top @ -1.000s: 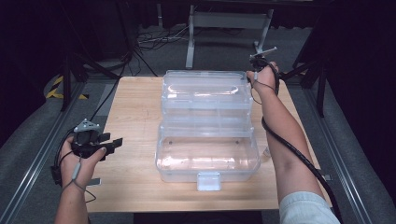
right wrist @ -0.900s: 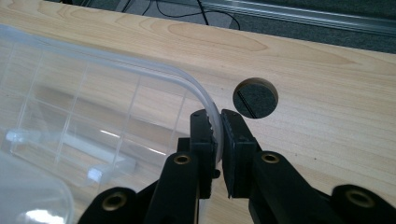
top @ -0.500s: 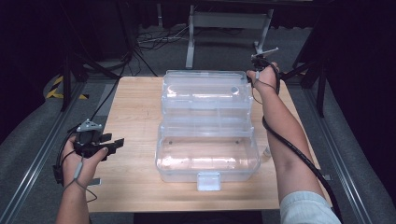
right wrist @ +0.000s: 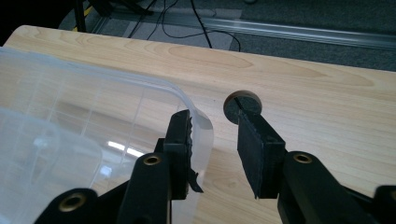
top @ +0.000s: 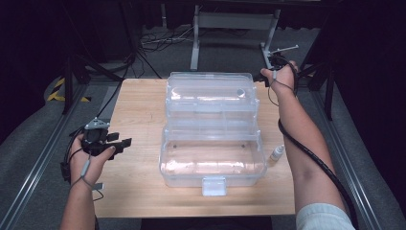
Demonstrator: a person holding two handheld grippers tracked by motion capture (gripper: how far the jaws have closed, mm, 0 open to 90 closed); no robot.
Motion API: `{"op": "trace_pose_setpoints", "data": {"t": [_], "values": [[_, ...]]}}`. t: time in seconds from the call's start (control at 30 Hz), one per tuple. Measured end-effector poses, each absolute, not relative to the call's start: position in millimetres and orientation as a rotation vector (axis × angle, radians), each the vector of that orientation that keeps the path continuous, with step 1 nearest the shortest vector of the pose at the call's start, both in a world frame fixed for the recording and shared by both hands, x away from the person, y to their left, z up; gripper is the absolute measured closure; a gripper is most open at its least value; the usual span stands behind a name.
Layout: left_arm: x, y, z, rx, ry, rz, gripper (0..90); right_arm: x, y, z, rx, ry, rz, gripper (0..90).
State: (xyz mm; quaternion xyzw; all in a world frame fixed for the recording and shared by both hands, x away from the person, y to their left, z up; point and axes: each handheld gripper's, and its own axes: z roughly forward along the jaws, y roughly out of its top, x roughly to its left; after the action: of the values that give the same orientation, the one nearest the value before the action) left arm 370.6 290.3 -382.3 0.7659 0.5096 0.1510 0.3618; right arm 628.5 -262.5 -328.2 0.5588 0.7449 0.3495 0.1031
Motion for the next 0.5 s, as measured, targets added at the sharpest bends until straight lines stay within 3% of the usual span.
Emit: {"op": "trace_pose_setpoints", "data": {"t": [0.5], "values": [[395.3, 284.0, -377.5, 1.986, 1.313, 0.364, 37.6, 582.5, -301.5, -294.7, 1.6, 2.169, 1.088, 62.1]]}}
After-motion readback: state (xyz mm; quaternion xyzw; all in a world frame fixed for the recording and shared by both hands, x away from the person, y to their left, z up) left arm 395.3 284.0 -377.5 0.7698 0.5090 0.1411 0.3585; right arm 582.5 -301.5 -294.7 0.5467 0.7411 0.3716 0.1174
